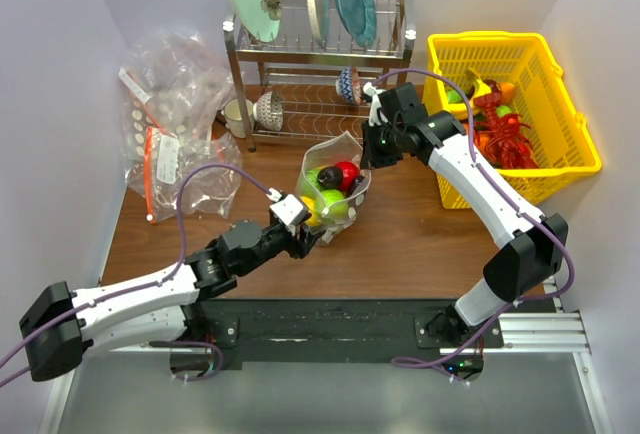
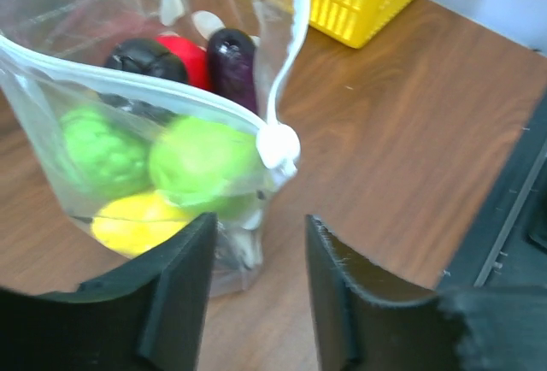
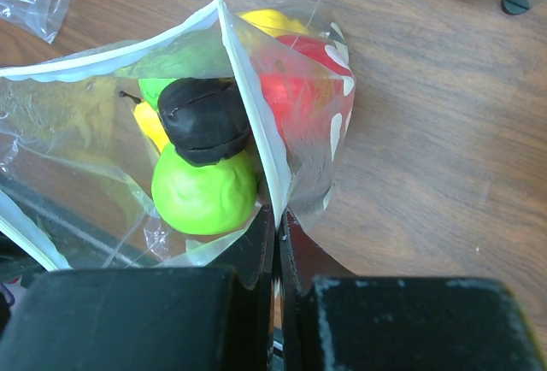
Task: Place the food in the zip-top bag and seal the zipper
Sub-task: Zip the zipper food storage bag at the center of the board.
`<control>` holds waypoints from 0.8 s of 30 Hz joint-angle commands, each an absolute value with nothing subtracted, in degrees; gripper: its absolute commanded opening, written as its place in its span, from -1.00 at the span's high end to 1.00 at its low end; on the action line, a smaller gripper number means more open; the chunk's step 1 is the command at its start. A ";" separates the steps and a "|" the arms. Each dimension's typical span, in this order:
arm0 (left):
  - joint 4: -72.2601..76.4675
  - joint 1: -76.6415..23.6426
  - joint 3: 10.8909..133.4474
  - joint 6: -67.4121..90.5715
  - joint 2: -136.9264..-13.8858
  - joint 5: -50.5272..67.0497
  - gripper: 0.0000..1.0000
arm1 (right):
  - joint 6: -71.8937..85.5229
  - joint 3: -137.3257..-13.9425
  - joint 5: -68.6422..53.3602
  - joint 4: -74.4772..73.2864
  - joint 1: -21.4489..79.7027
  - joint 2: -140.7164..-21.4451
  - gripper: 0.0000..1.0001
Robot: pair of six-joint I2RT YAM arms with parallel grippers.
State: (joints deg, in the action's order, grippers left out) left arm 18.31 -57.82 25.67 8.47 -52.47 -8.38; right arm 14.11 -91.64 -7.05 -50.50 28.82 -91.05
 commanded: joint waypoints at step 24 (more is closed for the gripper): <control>31.99 -58.10 29.10 2.37 -57.50 -8.26 1.00 | 14.41 -92.19 -5.28 -50.80 28.92 -87.10 1.00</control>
State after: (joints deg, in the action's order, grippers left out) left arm 30.15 -57.89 27.55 2.76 -61.34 -9.15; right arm 14.15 -91.59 -6.96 -50.41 28.82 -90.67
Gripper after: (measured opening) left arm 0.014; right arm 0.012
